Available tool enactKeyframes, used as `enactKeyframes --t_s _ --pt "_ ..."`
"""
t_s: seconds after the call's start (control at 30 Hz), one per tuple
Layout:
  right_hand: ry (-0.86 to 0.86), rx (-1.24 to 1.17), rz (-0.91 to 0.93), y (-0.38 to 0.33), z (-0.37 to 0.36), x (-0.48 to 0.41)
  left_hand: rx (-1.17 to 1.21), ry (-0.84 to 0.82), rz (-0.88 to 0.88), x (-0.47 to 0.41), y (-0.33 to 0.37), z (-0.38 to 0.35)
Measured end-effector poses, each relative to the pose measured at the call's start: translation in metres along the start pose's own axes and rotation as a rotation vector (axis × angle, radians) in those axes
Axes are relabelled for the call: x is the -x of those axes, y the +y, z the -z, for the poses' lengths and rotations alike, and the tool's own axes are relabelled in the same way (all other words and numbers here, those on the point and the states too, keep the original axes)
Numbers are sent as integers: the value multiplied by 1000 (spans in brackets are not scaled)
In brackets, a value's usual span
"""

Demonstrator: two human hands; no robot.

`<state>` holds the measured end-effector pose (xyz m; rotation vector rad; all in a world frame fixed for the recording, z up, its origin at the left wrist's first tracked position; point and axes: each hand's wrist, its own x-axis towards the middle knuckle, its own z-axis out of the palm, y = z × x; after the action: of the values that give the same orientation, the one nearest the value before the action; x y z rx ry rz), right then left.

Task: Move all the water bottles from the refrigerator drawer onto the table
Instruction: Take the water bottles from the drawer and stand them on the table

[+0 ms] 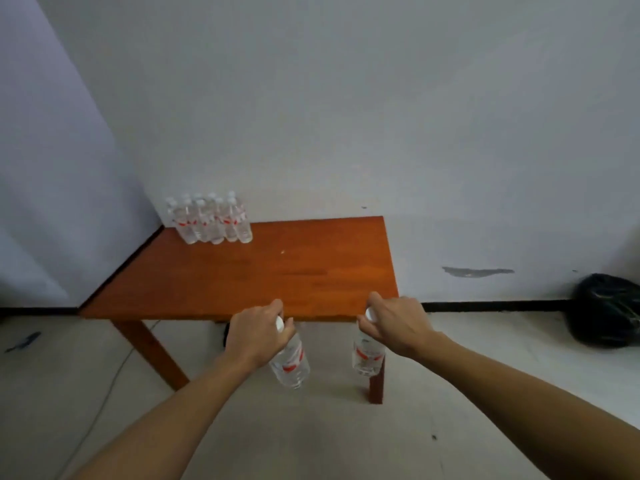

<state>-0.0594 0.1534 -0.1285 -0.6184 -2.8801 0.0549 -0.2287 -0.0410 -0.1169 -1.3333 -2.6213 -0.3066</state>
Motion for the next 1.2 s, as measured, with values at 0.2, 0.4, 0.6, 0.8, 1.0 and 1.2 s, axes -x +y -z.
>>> enactKeyframes --t_s 0.2,0.4,0.6,0.8,1.0,1.2 --pt "-31 13 122 -47 -37 -118 51 -18 161 -39 -101 -10" --pt "-64 31 112 -101 -83 -232 -26 -69 136 -105 -207 -32" --pt "-108 -22 -8 -145 -96 -335 23 -32 96 -189 -298 -26" --pt "-25 -45 -52 -155 -107 -429 81 24 113 -271 -358 -43" --pt "-15 -52 -98 -144 -147 -525 103 -11 127 -349 -410 -83" --pt "-22 -112 -198 -134 -190 -634 117 -106 76 -432 -453 -121"
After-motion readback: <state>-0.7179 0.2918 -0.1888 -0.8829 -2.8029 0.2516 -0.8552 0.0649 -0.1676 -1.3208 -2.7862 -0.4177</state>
